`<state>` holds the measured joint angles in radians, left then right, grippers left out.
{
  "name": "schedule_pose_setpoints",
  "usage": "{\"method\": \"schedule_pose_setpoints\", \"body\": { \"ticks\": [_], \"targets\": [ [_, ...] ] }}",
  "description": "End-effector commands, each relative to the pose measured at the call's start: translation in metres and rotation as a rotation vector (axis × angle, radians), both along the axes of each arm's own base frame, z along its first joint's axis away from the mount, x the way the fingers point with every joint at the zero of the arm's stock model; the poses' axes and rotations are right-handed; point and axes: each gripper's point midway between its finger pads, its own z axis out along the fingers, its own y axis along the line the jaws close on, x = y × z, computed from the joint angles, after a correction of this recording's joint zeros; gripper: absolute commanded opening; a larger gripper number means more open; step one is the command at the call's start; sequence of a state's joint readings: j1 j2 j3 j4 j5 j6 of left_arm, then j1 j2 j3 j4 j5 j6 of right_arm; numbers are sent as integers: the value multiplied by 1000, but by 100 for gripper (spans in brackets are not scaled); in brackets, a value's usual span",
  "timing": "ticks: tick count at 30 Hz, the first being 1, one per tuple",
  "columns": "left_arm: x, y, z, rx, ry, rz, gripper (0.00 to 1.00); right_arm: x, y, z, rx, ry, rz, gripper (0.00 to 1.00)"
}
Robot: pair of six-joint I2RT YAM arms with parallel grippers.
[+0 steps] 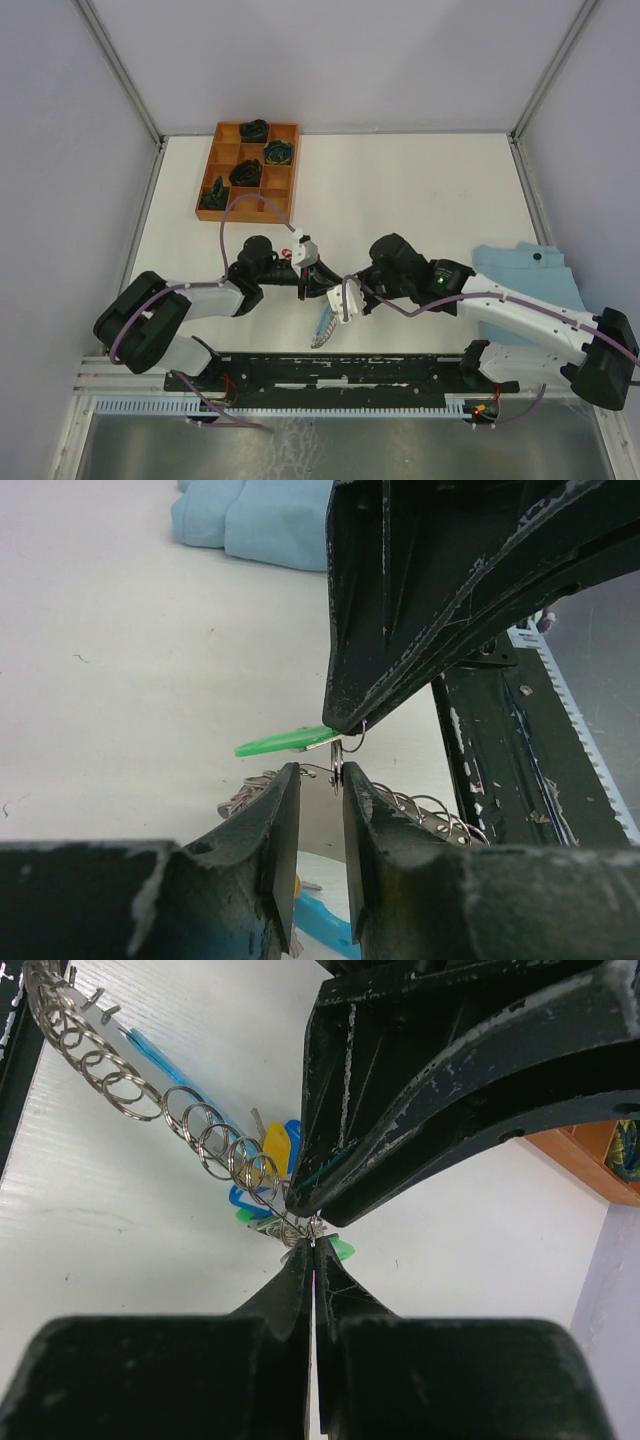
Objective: Put the keys on the keyring
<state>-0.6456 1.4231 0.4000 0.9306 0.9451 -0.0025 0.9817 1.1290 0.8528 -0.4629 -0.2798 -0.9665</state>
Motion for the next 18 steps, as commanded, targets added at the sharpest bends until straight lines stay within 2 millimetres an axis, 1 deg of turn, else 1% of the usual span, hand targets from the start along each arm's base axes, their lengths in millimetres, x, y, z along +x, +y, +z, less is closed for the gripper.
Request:
{"method": "schedule_pose_setpoints", "body": {
  "ticks": [1, 9, 10, 12, 13, 15, 18],
  "targets": [
    [2, -8, 8, -7, -66, -44, 29, 4, 17, 34, 85, -48, 34, 1],
    [-2, -10, 7, 1, -52, -68, 25, 4, 20, 31, 73, -46, 40, 1],
    [-3, -11, 7, 2, -51, -71, 21, 4, 20, 30, 70, -46, 38, 1],
    [-3, -11, 7, 3, -50, -72, 12, 5, 20, 30, 68, -48, 37, 1],
    [-3, -11, 7, 3, -50, -71, 4, 4, 20, 30, 66, -50, 37, 1],
    [0, -11, 8, 3, -49, -51, 3, 6, 17, 30, 61, -54, 22, 1],
    [10, -9, 12, -1, -50, 30, 3, 9, 7, 30, 50, -69, -23, 1]
  ]
}}
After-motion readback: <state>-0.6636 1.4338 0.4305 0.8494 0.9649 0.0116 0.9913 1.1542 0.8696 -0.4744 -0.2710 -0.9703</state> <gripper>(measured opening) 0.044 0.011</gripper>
